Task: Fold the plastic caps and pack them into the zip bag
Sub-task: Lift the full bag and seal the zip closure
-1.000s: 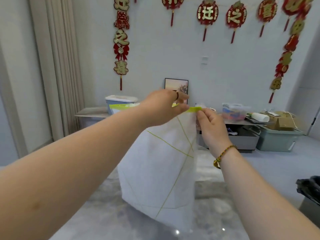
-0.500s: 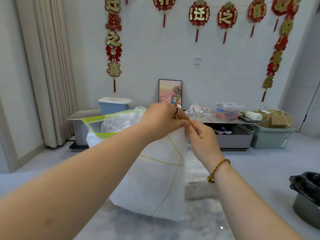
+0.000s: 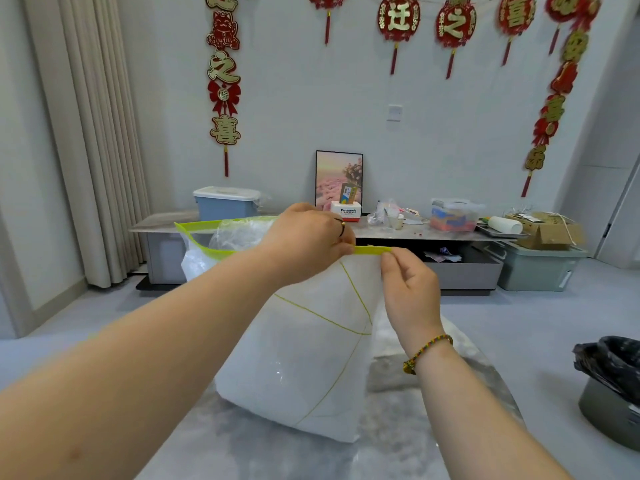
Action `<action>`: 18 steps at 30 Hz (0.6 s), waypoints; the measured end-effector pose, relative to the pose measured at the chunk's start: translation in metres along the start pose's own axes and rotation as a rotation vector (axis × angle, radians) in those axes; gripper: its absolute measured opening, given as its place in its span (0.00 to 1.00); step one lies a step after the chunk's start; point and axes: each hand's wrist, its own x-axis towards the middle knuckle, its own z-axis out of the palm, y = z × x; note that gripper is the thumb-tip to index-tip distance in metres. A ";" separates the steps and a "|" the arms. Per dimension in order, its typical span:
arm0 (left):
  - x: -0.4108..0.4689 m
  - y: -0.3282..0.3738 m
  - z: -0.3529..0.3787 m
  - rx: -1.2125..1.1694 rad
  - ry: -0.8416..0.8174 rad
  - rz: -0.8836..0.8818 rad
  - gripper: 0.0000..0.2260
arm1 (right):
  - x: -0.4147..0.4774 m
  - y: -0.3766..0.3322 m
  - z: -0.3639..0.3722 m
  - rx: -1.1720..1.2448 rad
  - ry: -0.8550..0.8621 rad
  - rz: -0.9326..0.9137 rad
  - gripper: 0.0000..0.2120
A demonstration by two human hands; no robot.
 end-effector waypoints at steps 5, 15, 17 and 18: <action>-0.012 -0.024 -0.010 0.057 -0.003 -0.078 0.12 | 0.000 0.007 -0.009 -0.015 0.049 0.018 0.15; -0.025 -0.035 -0.001 -0.137 0.109 -0.108 0.10 | 0.018 -0.034 -0.003 -0.887 -0.066 -0.481 0.19; -0.026 -0.032 0.000 -0.160 0.112 -0.124 0.10 | 0.025 -0.048 0.008 -1.026 -0.370 -0.348 0.14; -0.027 -0.032 0.001 -0.171 0.111 -0.150 0.11 | 0.028 -0.052 0.013 -1.045 -0.448 -0.271 0.13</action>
